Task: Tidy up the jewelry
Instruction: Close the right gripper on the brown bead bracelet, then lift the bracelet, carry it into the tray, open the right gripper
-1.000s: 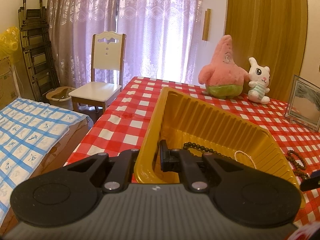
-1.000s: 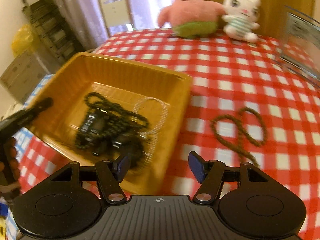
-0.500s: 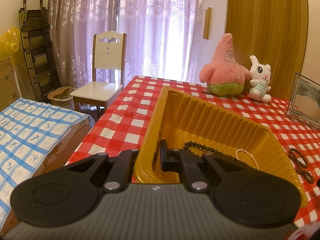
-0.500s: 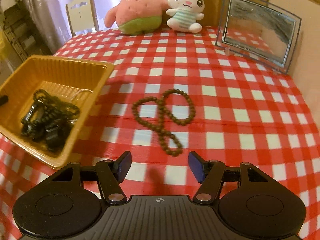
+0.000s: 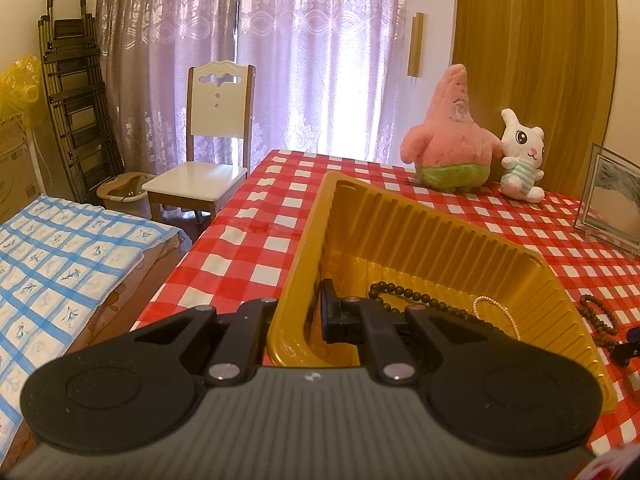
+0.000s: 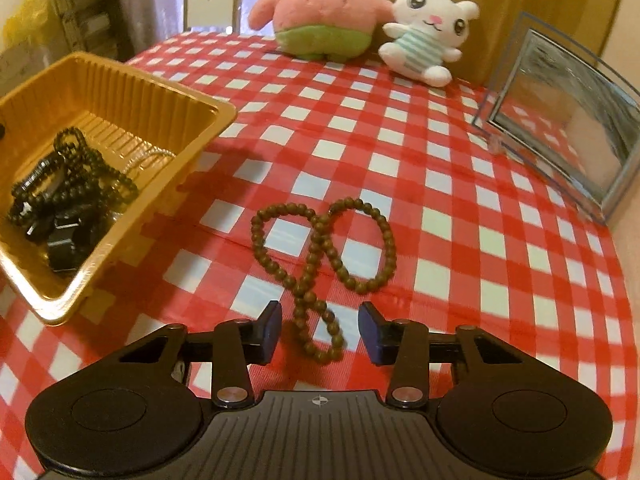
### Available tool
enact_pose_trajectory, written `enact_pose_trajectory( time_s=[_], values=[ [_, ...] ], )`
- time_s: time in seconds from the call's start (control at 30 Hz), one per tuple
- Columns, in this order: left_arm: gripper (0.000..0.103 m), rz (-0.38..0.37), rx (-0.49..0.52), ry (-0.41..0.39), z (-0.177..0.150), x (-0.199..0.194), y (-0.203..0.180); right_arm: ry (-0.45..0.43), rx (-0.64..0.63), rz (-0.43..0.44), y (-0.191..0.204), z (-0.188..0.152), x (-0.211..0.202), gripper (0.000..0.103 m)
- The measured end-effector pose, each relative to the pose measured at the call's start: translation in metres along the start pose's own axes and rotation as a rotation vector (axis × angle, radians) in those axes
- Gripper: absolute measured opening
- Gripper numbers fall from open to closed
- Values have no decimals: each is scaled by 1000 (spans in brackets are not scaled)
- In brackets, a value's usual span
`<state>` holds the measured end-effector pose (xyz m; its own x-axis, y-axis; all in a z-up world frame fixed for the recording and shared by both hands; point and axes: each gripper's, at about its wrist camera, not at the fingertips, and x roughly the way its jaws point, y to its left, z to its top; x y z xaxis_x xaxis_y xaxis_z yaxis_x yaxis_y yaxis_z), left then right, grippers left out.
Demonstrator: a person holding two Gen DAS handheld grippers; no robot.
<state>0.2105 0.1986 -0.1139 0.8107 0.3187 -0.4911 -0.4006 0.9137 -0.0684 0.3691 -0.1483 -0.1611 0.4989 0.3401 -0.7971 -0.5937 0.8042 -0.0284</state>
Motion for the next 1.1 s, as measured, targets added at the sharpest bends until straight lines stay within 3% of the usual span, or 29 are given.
enact_pose_trajectory(
  time_s=[0.37, 0.4, 0.5, 0.6, 0.77, 1.1],
  values=[
    [9, 2, 1, 1, 1, 0, -2, 14, -55, 8, 6, 10, 16, 35],
    [9, 2, 1, 1, 1, 0, -2, 14, -53, 12, 6, 11, 16, 32],
    [9, 2, 2, 1, 1, 0, -2, 20, -49, 32, 7, 11, 16, 12],
    [9, 2, 1, 1, 1, -1, -1, 15, -38, 58, 7, 10, 12, 9],
    [8, 0, 3, -1, 1, -1, -3, -44, 42, 69, -3, 11, -12, 7],
    [8, -2, 3, -2, 3, -2, -5, -216, 159, 53, -33, 39, -102, 6]
  ],
)
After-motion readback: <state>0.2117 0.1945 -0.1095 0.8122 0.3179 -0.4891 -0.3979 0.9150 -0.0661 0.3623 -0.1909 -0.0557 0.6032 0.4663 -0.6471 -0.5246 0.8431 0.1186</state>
